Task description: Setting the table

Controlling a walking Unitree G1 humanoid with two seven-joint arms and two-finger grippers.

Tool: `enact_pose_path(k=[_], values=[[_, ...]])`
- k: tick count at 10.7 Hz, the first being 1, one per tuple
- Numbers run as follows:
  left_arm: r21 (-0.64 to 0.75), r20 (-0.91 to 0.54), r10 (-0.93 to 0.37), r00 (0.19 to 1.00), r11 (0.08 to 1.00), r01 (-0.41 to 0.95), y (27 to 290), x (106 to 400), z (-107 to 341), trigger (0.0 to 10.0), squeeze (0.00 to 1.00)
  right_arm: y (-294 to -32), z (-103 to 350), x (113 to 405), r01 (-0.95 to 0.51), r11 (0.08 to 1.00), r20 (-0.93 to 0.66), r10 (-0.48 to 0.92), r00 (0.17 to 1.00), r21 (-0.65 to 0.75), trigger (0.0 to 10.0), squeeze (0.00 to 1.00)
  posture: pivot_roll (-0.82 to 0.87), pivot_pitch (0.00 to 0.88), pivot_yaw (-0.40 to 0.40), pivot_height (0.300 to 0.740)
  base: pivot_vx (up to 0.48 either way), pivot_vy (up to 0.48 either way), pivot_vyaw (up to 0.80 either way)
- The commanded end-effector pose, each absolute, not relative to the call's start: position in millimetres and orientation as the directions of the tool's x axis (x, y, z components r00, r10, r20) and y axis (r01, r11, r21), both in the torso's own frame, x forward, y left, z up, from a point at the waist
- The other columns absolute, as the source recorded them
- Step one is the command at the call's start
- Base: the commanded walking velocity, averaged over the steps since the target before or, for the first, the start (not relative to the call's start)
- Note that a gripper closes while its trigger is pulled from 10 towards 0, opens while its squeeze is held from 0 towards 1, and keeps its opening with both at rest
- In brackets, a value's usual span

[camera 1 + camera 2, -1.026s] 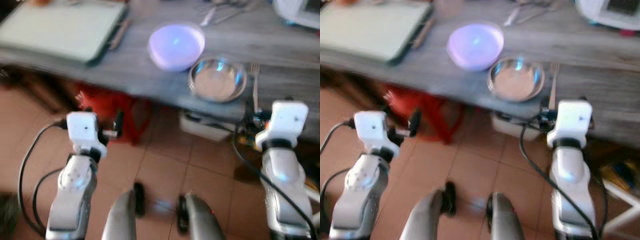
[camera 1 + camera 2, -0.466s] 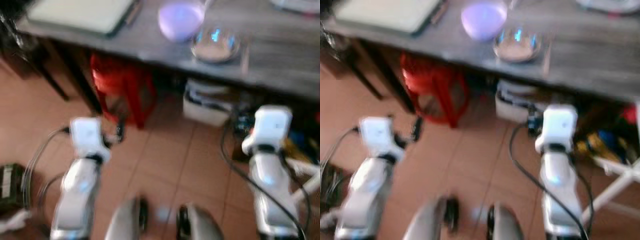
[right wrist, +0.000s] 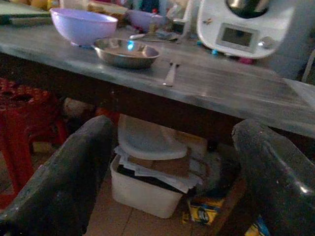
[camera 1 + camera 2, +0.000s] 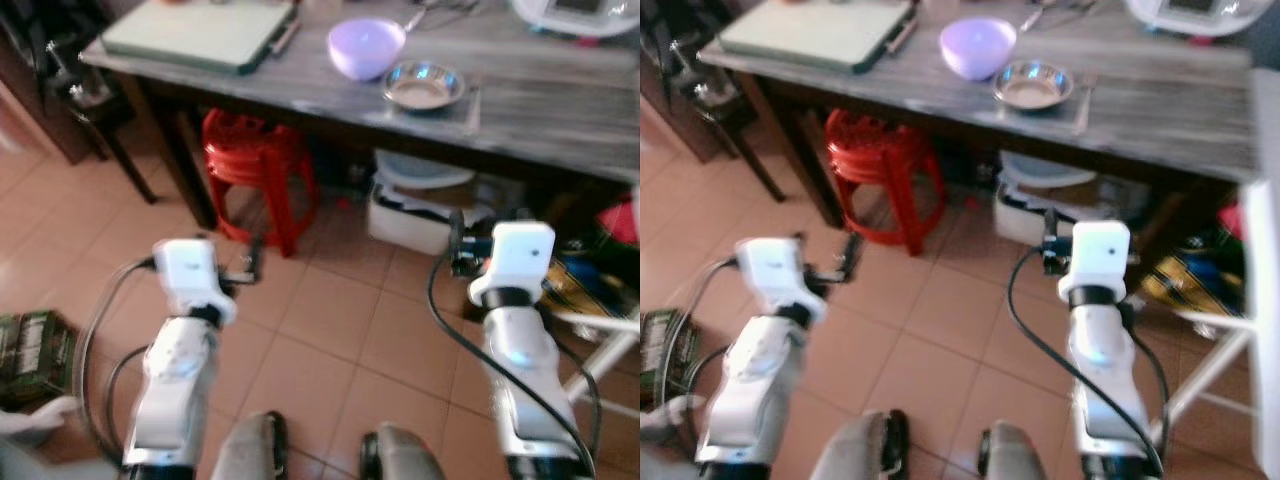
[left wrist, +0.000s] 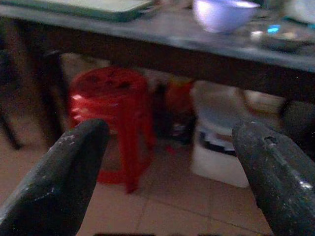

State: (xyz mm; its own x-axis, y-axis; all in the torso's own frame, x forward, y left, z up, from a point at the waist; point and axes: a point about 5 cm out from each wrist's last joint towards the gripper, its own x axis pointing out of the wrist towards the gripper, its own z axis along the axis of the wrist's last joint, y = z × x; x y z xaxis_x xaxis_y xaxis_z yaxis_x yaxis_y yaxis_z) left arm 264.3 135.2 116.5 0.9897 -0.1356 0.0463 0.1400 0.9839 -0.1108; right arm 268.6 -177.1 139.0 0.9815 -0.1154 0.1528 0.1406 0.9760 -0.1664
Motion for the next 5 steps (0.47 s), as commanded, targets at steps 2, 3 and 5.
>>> enact_pose_path(k=[2,3,5], values=[[-0.096,0.092,-0.164,0.982,0.980,0.172,131.6,267.8,125.8,10.0,0.00,-178.6,142.3,266.3,0.147,0.973,0.174,-0.116,0.978,-0.177,10.0,0.00,-0.03,0.173,0.022,0.740,0.000,0.000,-0.80],[-0.135,0.101,-0.179,0.979,0.972,0.191,131.7,266.5,128.7,10.0,0.00,-178.7,146.3,267.4,0.140,0.973,0.193,-0.105,0.976,-0.182,10.0,0.00,-0.04,0.174,0.022,0.740,0.000,0.000,-0.80],[-0.123,0.115,-0.176,0.978,0.974,0.190,130.8,267.6,130.5,10.0,0.00,-180.9,150.0,275.2,0.134,0.973,0.213,-0.093,0.973,-0.188,10.0,0.00,-0.04,0.173,0.018,0.740,0.000,-0.249,-0.80]])
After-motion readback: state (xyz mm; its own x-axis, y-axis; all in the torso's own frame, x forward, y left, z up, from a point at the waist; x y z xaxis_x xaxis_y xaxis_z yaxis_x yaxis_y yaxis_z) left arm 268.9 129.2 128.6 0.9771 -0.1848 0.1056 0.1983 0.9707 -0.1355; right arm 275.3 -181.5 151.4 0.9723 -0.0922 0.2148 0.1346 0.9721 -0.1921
